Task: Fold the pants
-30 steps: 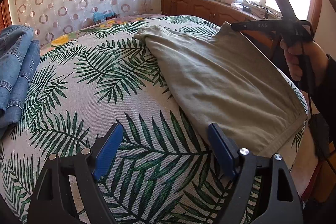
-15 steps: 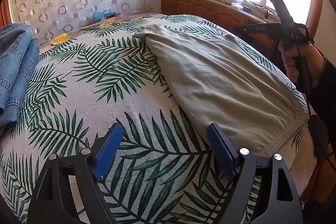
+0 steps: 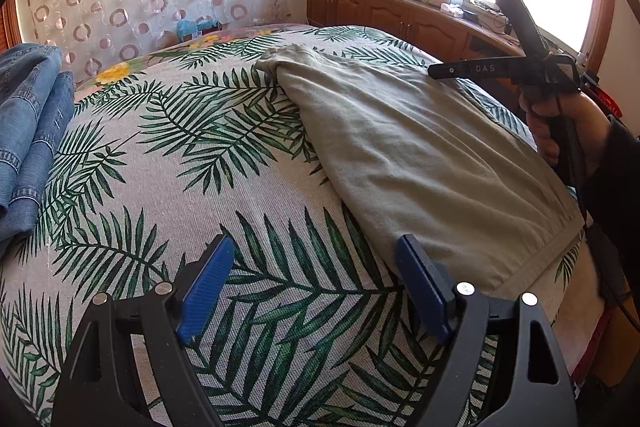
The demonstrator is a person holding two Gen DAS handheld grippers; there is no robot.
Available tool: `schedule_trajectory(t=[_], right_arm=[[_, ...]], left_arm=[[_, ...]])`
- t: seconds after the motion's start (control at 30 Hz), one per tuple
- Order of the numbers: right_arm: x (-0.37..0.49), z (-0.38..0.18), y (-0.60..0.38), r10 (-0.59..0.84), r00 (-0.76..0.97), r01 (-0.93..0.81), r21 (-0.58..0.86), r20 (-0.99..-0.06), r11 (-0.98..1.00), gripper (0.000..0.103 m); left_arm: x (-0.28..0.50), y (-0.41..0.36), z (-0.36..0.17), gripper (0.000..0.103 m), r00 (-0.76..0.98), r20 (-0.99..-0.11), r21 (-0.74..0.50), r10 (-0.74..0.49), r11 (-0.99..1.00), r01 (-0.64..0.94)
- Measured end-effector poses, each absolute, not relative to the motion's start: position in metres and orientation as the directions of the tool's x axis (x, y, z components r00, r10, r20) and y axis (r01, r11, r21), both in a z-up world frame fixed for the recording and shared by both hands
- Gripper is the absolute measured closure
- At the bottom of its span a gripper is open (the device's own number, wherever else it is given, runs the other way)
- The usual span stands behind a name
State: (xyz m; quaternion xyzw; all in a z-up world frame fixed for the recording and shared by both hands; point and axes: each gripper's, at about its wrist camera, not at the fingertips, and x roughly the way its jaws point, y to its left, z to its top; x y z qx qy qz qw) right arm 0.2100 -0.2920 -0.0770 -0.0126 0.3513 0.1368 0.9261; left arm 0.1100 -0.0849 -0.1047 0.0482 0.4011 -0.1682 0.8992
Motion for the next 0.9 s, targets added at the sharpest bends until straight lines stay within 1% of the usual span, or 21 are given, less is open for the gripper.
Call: schedule_trajectory(t=[0.03, 0.07, 0.1, 0.27, 0.4, 0.63, 0.83, 0.9], right_arm=[[0.210, -0.077, -0.292, 0.241, 0.716, -0.264, 0.066, -0.656, 0.962, 0.078], [0.211, -0.077, -0.292, 0.237, 0.714, -0.264, 0.061, -0.659, 0.963, 0.085], [0.212, -0.077, -0.292, 0.236, 0.706, -0.268, 0.057, -0.667, 0.962, 0.097], [0.203, -0.066, -0.299, 0.192, 0.746, -0.222, 0.034, -0.637, 0.974, 0.097], [0.204, -0.070, -0.300, 0.163, 0.741, -0.208, 0.009, -0.652, 0.978, 0.097], [0.197, -0.065, -0.293, 0.168, 0.767, -0.214, -0.001, -0.620, 0.977, 0.097], [0.190, -0.061, -0.308, 0.174, 0.805, -0.169, 0.061, -0.568, 0.984, 0.097], [0.188, -0.063, -0.311, 0.184, 0.803, -0.169, 0.080, -0.567, 0.982, 0.097]], left_arm=[[0.110, -0.085, -0.105, 0.019, 0.621, -0.738, -0.049, -0.264, 0.939, 0.341], [0.110, -0.085, -0.105, 0.019, 0.621, -0.738, -0.050, -0.265, 0.939, 0.341], [0.110, -0.085, -0.105, 0.019, 0.620, -0.738, -0.050, -0.265, 0.939, 0.341], [0.111, -0.085, -0.105, 0.019, 0.620, -0.739, -0.050, -0.264, 0.939, 0.341], [0.111, -0.085, -0.105, 0.019, 0.619, -0.739, -0.050, -0.264, 0.939, 0.341], [0.111, -0.085, -0.105, 0.019, 0.620, -0.739, -0.048, -0.263, 0.939, 0.341], [0.111, -0.085, -0.106, 0.019, 0.620, -0.740, -0.048, -0.263, 0.939, 0.341], [0.110, -0.085, -0.106, 0.019, 0.620, -0.740, -0.047, -0.262, 0.939, 0.342]])
